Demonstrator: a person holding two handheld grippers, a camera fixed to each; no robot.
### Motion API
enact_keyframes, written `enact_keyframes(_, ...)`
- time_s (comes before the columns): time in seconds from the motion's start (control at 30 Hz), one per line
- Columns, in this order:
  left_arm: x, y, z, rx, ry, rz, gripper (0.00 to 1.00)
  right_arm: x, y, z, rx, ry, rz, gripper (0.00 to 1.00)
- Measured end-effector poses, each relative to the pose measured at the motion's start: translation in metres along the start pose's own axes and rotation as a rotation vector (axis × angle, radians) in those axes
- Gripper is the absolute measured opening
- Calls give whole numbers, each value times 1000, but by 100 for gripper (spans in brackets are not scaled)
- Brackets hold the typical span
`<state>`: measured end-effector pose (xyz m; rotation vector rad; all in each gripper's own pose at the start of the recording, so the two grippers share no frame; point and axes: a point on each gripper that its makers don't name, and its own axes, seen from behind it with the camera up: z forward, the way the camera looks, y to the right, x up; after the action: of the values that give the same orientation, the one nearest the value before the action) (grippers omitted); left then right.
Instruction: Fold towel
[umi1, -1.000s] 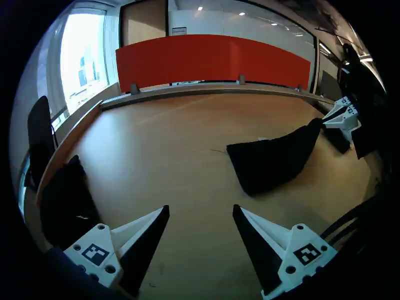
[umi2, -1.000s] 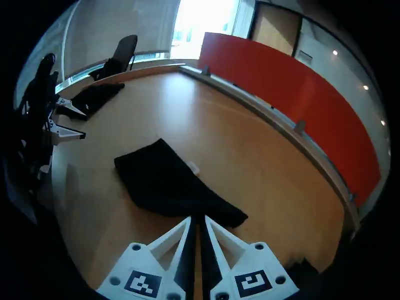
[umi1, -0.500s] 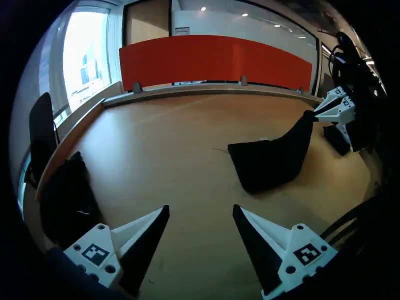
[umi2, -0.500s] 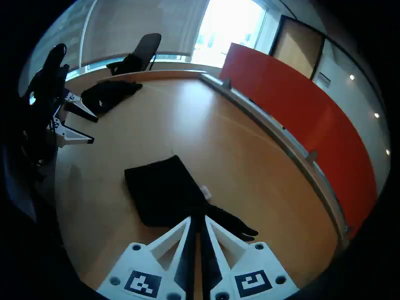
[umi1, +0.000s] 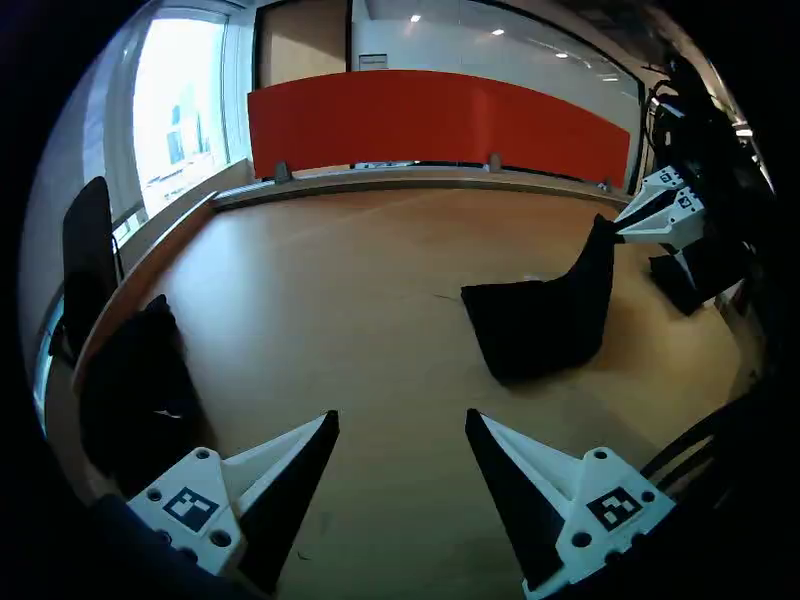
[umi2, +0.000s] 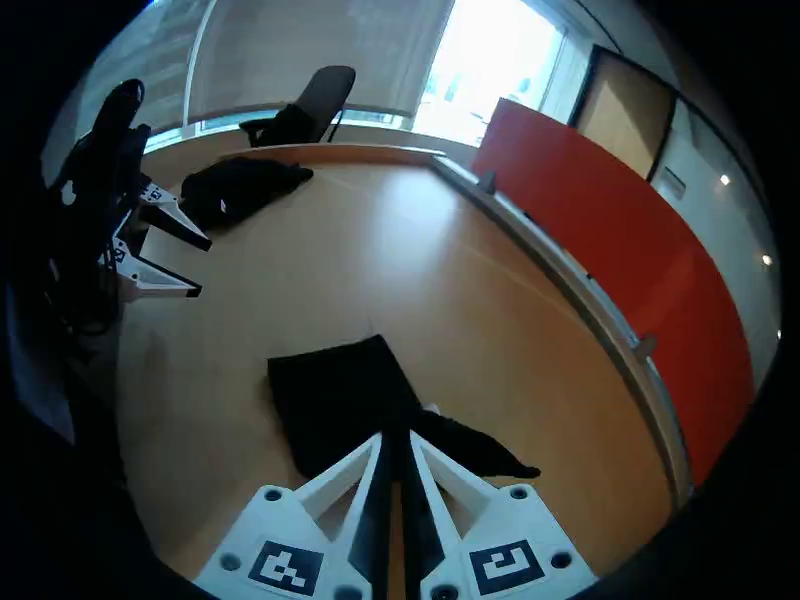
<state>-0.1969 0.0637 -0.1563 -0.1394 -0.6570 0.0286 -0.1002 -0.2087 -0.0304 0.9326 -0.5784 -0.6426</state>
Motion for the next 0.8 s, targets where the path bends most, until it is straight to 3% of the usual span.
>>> enact_keyframes(0.27,-3,-6,-5,17,3,-27,94,13,-21,23,68,-10,-54,4)
enact_keyframes(0.5,-8,-17,-12,42,3,-54,94,21,-53,53,154,-30,-101,4)
enact_keyframes(0.8,-15,-26,-16,65,-5,-79,94,11,-83,97,229,-81,-84,4)
